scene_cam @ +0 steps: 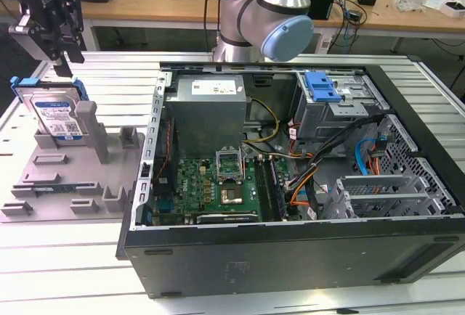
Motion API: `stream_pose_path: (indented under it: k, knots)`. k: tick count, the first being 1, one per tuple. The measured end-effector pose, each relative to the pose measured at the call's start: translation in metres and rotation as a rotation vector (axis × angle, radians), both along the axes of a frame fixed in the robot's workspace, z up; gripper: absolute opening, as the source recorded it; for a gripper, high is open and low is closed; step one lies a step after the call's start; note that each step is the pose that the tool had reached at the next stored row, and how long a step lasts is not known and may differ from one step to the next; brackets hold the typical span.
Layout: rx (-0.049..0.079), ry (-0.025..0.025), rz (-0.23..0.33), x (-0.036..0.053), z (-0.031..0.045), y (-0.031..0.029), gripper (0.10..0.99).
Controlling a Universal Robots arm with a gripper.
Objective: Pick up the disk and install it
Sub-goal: 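Pick up the disk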
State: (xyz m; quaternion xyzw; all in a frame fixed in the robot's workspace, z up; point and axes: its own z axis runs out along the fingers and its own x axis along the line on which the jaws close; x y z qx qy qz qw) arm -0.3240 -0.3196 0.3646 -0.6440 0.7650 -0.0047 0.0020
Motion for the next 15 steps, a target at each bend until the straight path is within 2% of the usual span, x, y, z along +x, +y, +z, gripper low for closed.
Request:
stream_pose_path:
  k: [5, 11, 15]
  knots:
    - [-0.003, 0.0001, 0.003, 0.0001, 0.0, 0.0006, 0.482]
    - [-0.007, 0.0002, 0.032, 0.0007, -0.0002, 0.0082, 0.482]
    - [-0.014, 0.0006, 0.051, -0.006, -0.0008, 0.0124, 0.482]
